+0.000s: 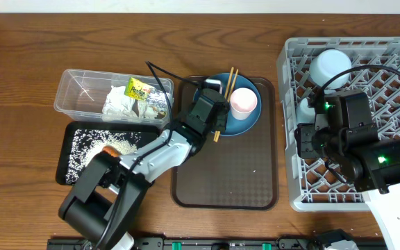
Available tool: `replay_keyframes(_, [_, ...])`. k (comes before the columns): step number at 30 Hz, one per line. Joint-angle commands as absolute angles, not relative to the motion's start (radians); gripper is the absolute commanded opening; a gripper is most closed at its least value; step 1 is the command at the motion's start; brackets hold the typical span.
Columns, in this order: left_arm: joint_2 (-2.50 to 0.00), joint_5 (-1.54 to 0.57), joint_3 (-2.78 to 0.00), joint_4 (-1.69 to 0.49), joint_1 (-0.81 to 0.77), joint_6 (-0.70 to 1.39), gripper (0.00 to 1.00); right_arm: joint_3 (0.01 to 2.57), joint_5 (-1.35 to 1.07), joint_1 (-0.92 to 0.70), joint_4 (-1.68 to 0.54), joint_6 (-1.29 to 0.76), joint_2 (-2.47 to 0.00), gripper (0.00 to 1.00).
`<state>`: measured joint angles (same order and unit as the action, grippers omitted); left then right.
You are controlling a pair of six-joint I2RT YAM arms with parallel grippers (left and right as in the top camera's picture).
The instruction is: Sort waste into correct bins and load items into the dishwasher rack
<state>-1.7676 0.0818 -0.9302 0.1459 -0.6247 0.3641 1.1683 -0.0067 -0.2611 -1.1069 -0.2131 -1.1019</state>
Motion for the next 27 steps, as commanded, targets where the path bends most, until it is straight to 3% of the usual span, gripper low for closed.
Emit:
replay_keyframes(1, [-1.794, 0.098, -0.938, 0.148, -0.625, 0.347, 0.51, 1.169, -0.004, -0.254, -1.108, -0.220, -1.099, 0.42])
replay_keyframes(11, [-1.794, 0.079, -0.938, 0.151, -0.632, 0.348, 0.51, 1.169, -0.004, -0.254, -1.108, -0.220, -1.099, 0.42])
replay_keyframes(16, [-1.794, 0.079, -0.938, 0.149, -0.632, 0.348, 0.38, 1.169, -0.004, -0.254, -1.108, -0.220, -1.099, 0.43])
replay_keyframes(27, [-1.794, 0.067, -0.938, 0.086, -0.632, 0.348, 0.35, 1.169, -0.004, -0.254, -1.108, -0.220, -1.099, 0.43])
